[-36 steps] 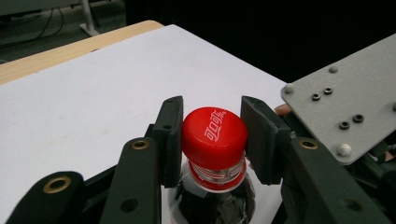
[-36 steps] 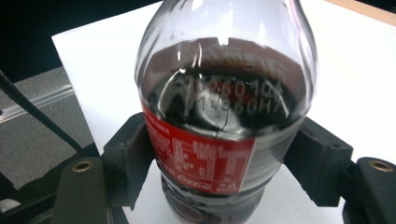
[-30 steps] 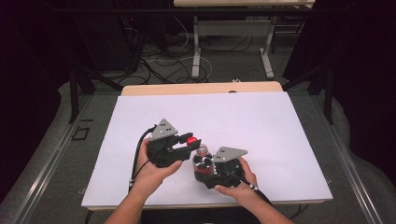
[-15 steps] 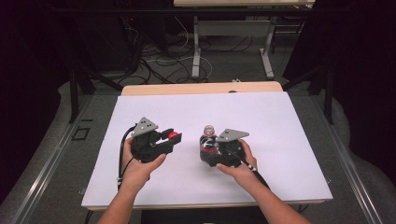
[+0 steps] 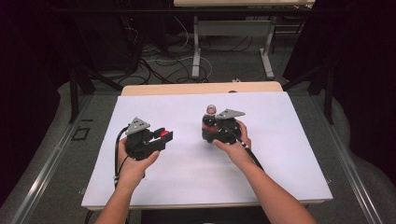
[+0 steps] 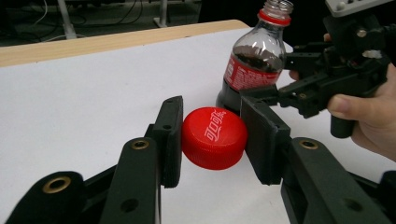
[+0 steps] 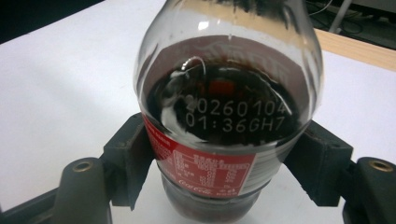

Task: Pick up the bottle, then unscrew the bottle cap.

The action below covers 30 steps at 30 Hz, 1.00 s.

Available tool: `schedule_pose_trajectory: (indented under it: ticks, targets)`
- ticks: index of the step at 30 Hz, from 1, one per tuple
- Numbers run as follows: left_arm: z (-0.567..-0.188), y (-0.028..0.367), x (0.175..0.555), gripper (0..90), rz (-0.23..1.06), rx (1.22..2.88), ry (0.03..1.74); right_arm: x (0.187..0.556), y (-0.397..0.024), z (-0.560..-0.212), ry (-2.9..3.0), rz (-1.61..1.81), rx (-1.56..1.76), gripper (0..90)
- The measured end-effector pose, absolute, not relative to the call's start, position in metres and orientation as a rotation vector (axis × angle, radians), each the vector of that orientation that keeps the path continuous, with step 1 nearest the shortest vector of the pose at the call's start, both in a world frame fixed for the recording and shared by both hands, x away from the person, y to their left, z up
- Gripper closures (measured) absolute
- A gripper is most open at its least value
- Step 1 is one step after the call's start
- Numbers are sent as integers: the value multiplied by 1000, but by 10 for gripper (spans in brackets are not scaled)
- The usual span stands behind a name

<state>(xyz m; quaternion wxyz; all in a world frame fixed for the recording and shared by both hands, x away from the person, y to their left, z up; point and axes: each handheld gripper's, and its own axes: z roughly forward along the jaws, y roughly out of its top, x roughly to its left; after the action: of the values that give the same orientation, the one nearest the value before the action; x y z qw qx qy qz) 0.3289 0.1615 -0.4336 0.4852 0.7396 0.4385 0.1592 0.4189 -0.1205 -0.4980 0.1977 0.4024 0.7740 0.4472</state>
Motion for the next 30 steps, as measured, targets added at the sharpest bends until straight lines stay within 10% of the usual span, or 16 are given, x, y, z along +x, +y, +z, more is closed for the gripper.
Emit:
schedule_pose_trajectory:
  ticks: [30]
  targets:
    - [-458,161,340,612,353,1834,1110,446,-100,-530,2193,1226,1105,278]
